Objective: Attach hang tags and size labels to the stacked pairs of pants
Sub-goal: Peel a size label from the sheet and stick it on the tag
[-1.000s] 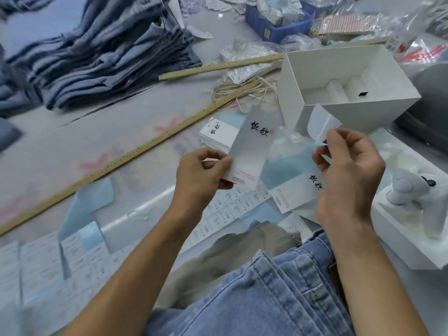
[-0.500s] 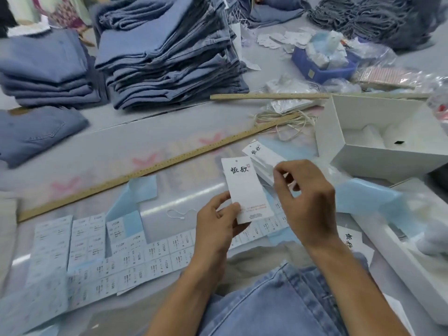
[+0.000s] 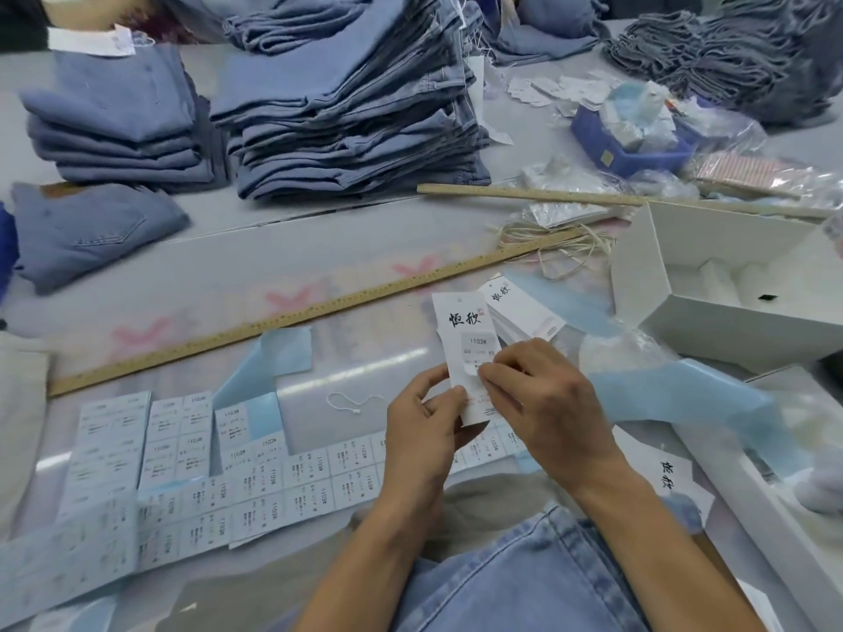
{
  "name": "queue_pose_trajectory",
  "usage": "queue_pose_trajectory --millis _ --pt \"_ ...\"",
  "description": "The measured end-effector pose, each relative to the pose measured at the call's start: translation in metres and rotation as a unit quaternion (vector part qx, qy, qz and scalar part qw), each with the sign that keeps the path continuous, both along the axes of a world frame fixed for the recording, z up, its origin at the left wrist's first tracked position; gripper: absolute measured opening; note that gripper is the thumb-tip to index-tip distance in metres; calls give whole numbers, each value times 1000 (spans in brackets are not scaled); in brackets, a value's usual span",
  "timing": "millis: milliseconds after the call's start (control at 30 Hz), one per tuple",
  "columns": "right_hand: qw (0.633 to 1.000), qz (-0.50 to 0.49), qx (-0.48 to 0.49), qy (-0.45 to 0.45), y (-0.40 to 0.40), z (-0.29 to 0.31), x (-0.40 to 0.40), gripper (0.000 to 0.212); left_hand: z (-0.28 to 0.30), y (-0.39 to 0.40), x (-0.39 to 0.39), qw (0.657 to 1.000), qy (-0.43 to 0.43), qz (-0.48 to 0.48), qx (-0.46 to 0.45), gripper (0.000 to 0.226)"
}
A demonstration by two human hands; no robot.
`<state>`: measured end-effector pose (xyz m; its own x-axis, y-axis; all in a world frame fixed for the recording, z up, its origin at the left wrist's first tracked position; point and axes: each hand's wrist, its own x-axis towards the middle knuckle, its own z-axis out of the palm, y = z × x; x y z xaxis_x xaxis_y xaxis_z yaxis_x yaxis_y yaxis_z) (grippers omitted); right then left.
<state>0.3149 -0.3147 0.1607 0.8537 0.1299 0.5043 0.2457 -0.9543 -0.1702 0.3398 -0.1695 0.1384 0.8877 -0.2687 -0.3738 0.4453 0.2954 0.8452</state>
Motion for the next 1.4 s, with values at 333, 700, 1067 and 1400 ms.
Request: queue_pose_trajectory --millis 333,700,1067,1400 --pt "991 104 42 67 0 -12 2 16 -13 4 5 996 -15 75 42 15" --pt "718 -88 663 192 -13 -8 6 13 -14 2 -3 987 -99 -103 70 22" --pt "923 -20 335 191 0 51 48 9 -13 81 30 984 -20 137 115 15" --pt "872 59 76 480 87 -107 154 18 -62 171 -5 955 83 199 204 14"
